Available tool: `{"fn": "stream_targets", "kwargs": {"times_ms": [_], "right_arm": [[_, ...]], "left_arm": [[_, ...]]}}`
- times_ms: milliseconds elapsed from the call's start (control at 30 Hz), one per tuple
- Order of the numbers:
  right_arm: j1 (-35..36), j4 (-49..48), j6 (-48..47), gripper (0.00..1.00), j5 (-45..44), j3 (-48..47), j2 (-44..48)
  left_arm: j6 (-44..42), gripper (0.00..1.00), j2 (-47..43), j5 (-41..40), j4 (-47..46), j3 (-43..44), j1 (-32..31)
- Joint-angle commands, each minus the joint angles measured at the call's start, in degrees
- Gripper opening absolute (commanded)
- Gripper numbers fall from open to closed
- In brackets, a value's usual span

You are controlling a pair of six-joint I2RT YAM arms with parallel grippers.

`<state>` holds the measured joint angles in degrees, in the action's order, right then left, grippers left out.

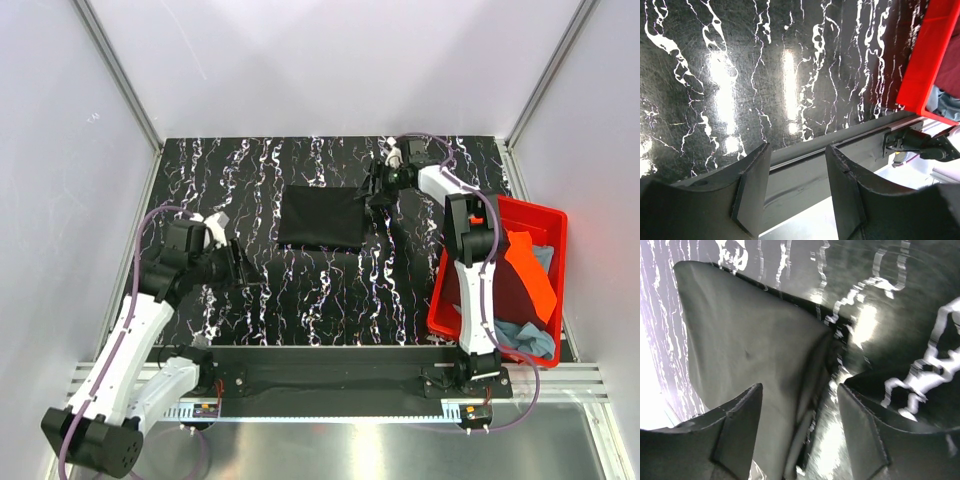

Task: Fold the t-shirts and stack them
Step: Neatly place the folded tshirt to the corner

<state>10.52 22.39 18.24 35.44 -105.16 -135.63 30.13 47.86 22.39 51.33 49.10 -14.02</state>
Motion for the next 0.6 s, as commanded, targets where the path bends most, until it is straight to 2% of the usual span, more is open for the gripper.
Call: {"fn": "stream_targets", "kwargs": {"times_ms": [0,200,267,367,400,433,500,567], "right_arm": [[3.4,1.0,-1.2,0.68,-0.9,-2.8,-1.9],[6.5,3.5,2.9,0.59,-7.0,-3.1,-2.8],[7.1,5.6,3.9,0.54,-10.7,-3.8,-3.4],[8.1,9.3,5.1,0.32,-16.3,-6.4,-5.3],[8.3,10.5,5.3,0.19,-17.8,-8.5,-6.3],[9.0,12.1,5.3,0.13,-19.9,-9.3,-6.6],[9.4,14.1,4.7,0.02,-26.6,-12.2,-7.2],[9.6,18.5,2.8,0.0,-33.7,-15.1,-8.0]], "left_arm": [[-3.2,0.52,1.6,1.8,-2.2,2.4,0.1],[-6.0,0.53,2.9,-0.8,0.8,7.0,0.1],[-6.7,0.54,3.3,-2.5,1.7,8.3,-0.1],[-7.9,0.54,3.4,-4.6,3.2,9.9,-0.5],[-8.5,0.54,3.3,-5.0,3.5,10.2,-0.6],[-8.7,0.54,3.3,-5.4,3.7,10.4,-0.9],[-9.2,0.55,2.8,-6.4,3.8,10.3,-1.2],[-9.4,0.55,2.2,-7.1,3.8,9.6,-1.4]]}}
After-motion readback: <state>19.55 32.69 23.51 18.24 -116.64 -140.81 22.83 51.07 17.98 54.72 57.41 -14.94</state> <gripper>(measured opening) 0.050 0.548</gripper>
